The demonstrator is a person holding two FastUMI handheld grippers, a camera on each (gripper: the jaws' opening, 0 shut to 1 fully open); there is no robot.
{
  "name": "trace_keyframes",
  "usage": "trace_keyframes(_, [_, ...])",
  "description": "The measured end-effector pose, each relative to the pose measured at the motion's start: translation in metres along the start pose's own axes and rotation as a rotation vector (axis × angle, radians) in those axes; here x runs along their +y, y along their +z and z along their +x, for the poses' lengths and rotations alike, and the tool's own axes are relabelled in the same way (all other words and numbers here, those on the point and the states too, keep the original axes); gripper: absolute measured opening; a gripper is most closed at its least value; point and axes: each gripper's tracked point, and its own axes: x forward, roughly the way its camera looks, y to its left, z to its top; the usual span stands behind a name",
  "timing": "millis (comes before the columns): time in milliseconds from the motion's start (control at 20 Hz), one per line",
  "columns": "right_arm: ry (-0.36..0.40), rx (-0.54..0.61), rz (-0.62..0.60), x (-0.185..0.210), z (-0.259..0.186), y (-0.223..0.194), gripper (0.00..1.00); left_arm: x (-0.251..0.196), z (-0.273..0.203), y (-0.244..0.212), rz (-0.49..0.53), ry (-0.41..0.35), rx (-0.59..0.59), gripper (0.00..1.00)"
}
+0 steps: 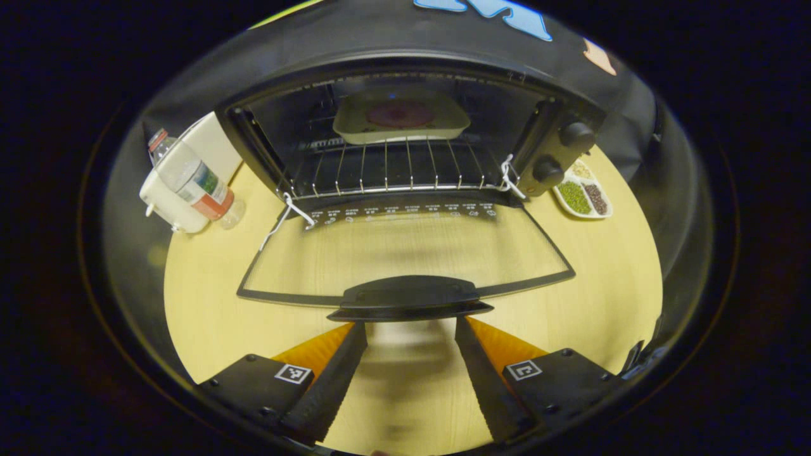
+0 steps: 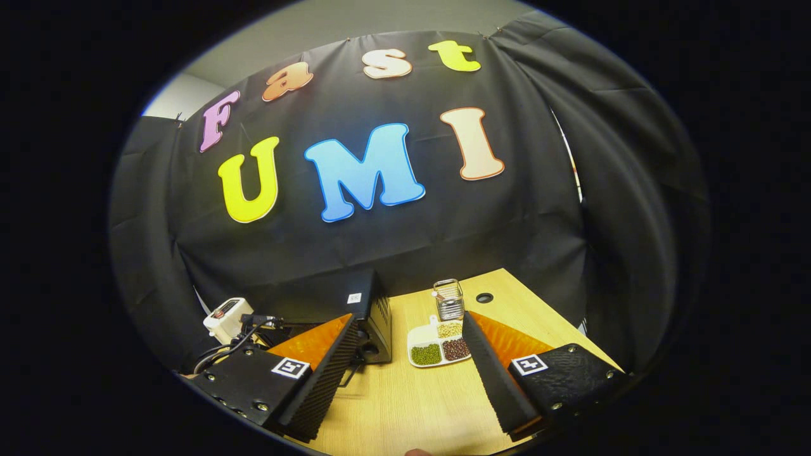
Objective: Open the electric oven with the left hand, put the food in, and close the electric oven.
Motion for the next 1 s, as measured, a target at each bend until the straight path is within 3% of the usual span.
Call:
trace_keyframes(350, [0.016, -0.009, -0.002, 0.004, -0.008, 0.001, 1.00, 0.000, -0.020, 0.013, -0.009, 0.002, -0.070, 0.99])
trace_keyframes(500, [0.005, -0.012, 0.000, -0.002, -0.010, 0.001, 1.00, 0.001, -0.026, 0.023, -0.002, 0.018, -0.106, 0.93])
trace_keyframes(550, [0.002, -0.013, 0.000, -0.004, -0.011, 0.002, 1.00, 0.001, -0.028, 0.025, 0.000, 0.021, -0.118, 0.99])
trace_keyframes(800, [-0.012, -0.012, 0.013, -0.014, -0.013, 0.001, 1.00, 0.003, -0.035, 0.042, -0.007, 0.032, -0.158, 0.93])
trace_keyframes(1000, [-0.011, -0.012, 0.020, -0.020, -0.012, 0.000, 1.00, 0.009, -0.043, 0.059, 0.003, 0.051, -0.213, 0.95])
